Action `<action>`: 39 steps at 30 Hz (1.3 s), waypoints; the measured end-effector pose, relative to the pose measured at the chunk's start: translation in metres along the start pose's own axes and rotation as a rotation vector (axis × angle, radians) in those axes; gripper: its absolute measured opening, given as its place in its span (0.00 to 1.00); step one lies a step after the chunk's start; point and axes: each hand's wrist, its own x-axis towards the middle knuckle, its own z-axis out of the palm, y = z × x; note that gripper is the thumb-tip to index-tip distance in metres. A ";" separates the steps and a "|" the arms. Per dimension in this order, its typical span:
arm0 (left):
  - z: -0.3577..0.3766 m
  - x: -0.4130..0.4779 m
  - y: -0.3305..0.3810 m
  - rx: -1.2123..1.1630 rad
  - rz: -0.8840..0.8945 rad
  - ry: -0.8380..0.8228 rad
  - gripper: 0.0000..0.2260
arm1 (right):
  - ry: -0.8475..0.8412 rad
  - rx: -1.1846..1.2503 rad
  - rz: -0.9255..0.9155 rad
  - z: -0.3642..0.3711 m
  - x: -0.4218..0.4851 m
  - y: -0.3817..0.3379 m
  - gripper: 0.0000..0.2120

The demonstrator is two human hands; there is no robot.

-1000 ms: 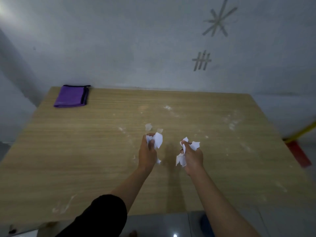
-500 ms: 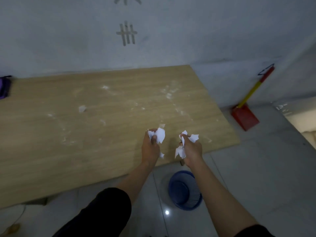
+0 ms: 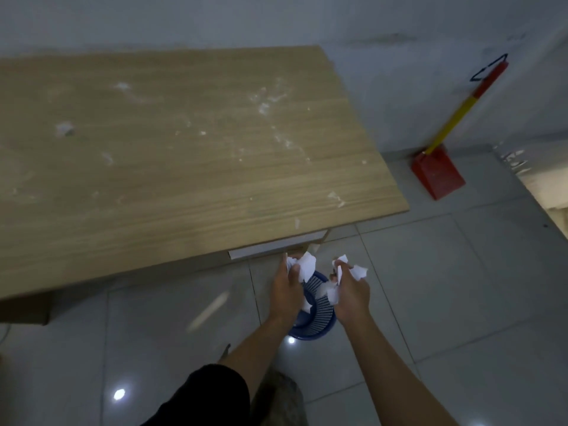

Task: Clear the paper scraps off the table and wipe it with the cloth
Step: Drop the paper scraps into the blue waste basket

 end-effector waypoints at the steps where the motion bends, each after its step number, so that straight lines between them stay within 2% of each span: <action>1: 0.005 0.004 -0.014 0.005 -0.023 0.020 0.14 | -0.007 -0.016 0.002 -0.002 0.013 0.012 0.08; 4: 0.024 0.023 -0.057 0.013 -0.125 0.091 0.08 | -0.001 -0.093 0.015 -0.006 0.056 0.047 0.11; 9: 0.047 0.069 -0.131 0.001 -0.347 0.222 0.10 | 0.048 -0.109 0.095 0.000 0.136 0.113 0.19; 15: 0.078 0.125 -0.218 -0.209 -0.649 0.175 0.29 | 0.080 -0.053 0.202 0.004 0.214 0.183 0.19; 17: 0.086 0.132 -0.243 -0.225 -0.682 0.170 0.30 | 0.103 -0.030 0.236 0.003 0.233 0.198 0.15; 21: 0.099 0.144 -0.277 -0.278 -0.721 0.196 0.30 | 0.057 0.137 0.247 0.005 0.251 0.217 0.18; 24: 0.104 0.150 -0.287 -0.292 -0.711 0.178 0.27 | -0.037 0.223 0.271 0.003 0.267 0.232 0.10; 27: 0.112 0.161 -0.307 -0.313 -0.749 0.083 0.27 | -0.148 0.257 0.365 0.003 0.270 0.233 0.15; 30: 0.127 0.182 -0.355 -0.386 -0.804 0.026 0.32 | -0.163 0.236 0.396 0.005 0.269 0.231 0.33; 31: 0.126 0.185 -0.360 -0.441 -0.828 0.045 0.34 | -0.180 0.234 0.390 0.006 0.265 0.231 0.36; 33: 0.116 0.171 -0.329 -0.557 -0.891 0.056 0.32 | -0.174 0.219 0.380 0.006 0.267 0.234 0.27; 35: 0.105 0.161 -0.300 -0.632 -0.894 0.105 0.25 | -0.175 0.186 0.337 0.005 0.263 0.231 0.16; 37: 0.102 0.163 -0.296 -0.589 -0.889 0.055 0.20 | -0.201 0.154 0.325 0.005 0.261 0.225 0.12; 39: 0.100 0.162 -0.296 -0.522 -0.873 0.033 0.19 | -0.183 0.108 0.302 0.007 0.262 0.227 0.12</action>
